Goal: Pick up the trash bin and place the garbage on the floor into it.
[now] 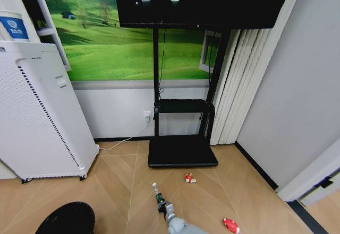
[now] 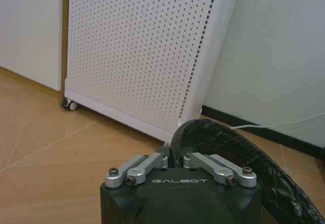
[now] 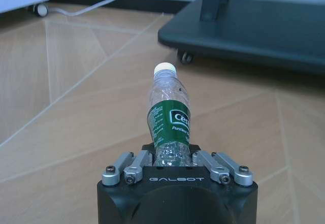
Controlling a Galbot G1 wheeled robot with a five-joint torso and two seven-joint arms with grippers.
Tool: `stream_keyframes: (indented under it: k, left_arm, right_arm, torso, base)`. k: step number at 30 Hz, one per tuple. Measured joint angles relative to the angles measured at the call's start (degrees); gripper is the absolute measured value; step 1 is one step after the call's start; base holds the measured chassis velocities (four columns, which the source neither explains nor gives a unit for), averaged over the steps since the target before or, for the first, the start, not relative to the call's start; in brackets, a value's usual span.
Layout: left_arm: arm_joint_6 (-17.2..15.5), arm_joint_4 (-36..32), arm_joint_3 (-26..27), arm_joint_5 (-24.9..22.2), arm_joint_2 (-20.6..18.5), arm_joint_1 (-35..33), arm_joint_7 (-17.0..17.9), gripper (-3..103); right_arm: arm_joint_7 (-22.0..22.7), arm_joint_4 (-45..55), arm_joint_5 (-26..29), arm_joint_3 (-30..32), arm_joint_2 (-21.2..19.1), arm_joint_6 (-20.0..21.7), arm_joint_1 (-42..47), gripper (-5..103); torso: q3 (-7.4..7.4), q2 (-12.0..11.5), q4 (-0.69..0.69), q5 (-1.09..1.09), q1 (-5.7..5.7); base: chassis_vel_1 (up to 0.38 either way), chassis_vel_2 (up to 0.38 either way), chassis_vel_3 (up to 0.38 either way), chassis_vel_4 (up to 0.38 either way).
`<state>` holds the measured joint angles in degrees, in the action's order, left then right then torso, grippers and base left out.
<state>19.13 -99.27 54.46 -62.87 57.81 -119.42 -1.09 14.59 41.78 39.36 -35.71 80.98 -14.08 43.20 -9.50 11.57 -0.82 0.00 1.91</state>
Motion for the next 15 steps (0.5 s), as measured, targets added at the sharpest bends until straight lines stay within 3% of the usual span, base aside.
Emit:
stream_keyframes:
  k: [4,10,12,15]
  left_arm:
    - [-2.0,-2.0,1.4,-3.0,-6.0,-0.7,2.8,7]
    - [-3.4,-2.0,1.2,-4.7,-10.6,0.3,5.8,7]
    - [-5.2,-1.8,0.0,-5.4,-13.6,2.2,8.3,7]
    - [-6.2,-1.9,-1.4,-6.0,-15.8,3.7,10.6,7]
  right_arm:
    - [1.2,6.9,-2.8,0.1,-4.2,-1.0,0.3,29]
    - [1.6,11.1,-8.1,0.8,-6.6,-3.5,1.2,29]
    - [1.7,14.1,-11.6,2.2,-8.8,-5.7,1.9,29]
    - [1.6,16.2,-12.6,3.2,-10.4,-6.8,2.5,29]
  torso:
    - [0.0,0.0,0.01,0.0,0.0]
    - [0.0,0.0,0.0,0.0,0.0]
    - [0.0,0.0,0.0,-0.01,0.0]
    - [0.0,0.0,0.01,0.0,0.0]
  base:
    - [0.0,0.0,0.0,0.0]
    - [0.0,0.0,0.0,0.0]
    - [0.0,0.0,0.0,0.0]
    - [0.0,0.0,0.0,0.0]
